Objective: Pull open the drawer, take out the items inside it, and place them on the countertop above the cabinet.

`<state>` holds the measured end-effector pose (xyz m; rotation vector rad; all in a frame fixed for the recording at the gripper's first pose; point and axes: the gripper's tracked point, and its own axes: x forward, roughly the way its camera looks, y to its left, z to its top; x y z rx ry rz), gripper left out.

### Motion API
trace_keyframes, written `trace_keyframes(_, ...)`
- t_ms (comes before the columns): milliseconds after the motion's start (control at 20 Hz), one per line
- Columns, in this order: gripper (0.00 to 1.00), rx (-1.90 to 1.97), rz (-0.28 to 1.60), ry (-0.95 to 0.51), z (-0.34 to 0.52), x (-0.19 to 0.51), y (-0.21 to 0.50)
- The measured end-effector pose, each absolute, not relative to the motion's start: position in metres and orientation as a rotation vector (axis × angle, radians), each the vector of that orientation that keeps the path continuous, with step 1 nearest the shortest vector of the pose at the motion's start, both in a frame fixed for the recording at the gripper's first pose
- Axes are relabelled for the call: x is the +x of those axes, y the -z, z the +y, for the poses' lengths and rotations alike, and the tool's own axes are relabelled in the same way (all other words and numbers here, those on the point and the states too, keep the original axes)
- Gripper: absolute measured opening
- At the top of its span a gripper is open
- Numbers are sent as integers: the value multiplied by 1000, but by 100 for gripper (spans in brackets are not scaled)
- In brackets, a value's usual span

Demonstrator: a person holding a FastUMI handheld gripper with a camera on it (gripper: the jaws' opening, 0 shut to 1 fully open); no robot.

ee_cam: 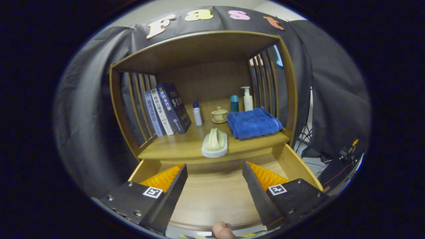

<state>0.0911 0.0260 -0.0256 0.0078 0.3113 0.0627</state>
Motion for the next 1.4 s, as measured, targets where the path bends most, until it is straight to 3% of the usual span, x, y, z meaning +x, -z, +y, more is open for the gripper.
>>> trace_keyframes(550, 99, 18, 211, -111, 25, 0, 80)
trace_keyframes(1400, 99, -15, 238, -125, 24, -35, 158)
